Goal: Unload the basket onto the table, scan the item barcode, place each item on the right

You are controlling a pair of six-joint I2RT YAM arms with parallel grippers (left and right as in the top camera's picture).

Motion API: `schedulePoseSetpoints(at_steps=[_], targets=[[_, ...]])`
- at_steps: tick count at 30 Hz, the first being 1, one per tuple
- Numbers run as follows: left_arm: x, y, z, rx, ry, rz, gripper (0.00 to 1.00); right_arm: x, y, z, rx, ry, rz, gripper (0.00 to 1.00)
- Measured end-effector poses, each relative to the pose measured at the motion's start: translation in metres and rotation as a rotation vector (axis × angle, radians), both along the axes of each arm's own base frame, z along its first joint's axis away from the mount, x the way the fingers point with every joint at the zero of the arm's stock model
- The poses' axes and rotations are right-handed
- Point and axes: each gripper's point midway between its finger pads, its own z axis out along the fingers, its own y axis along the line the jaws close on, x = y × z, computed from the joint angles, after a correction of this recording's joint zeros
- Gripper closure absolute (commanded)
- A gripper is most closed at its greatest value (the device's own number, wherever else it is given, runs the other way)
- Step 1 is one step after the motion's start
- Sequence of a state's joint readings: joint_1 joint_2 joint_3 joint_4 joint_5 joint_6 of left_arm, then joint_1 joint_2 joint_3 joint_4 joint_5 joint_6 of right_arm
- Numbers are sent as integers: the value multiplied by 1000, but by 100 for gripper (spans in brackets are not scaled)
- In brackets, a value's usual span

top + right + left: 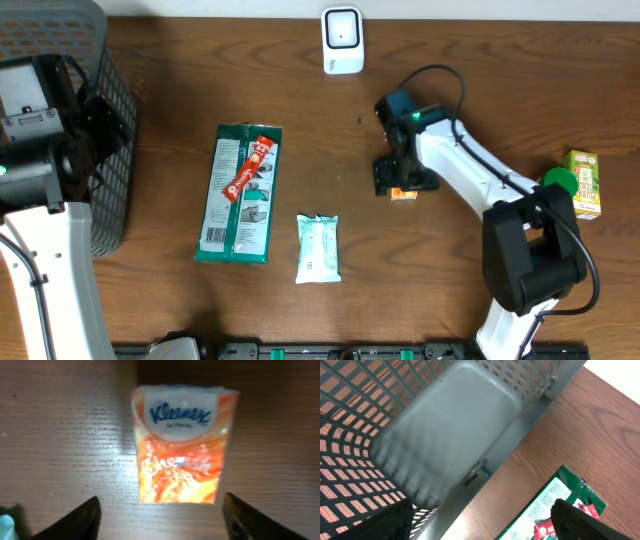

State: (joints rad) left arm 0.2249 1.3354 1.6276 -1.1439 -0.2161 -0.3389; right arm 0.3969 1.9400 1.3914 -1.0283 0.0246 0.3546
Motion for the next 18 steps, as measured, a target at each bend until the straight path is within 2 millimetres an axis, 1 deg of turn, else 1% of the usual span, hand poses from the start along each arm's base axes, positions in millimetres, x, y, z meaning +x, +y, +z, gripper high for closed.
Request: schedulePoseSetpoints(at_steps=[1, 6, 8, 15, 17, 18], targets=[[0, 0, 0, 0, 0, 0, 12, 2, -2, 3, 1, 1, 0, 1], [0, 0, 0, 0, 0, 0, 12, 9, -13, 20, 4, 7, -36, 1], [0, 0, 0, 0, 0, 0, 12, 14, -20, 25, 9, 5, -60, 1], [0, 0, 0, 0, 0, 0, 12, 25, -50, 26, 74, 15, -130, 35], [0, 0, 0, 0, 0, 0, 12, 27, -55, 27, 101, 15, -138, 43], [0, 0, 0, 0, 0, 0, 12, 30, -57, 27, 116, 11, -144, 45]])
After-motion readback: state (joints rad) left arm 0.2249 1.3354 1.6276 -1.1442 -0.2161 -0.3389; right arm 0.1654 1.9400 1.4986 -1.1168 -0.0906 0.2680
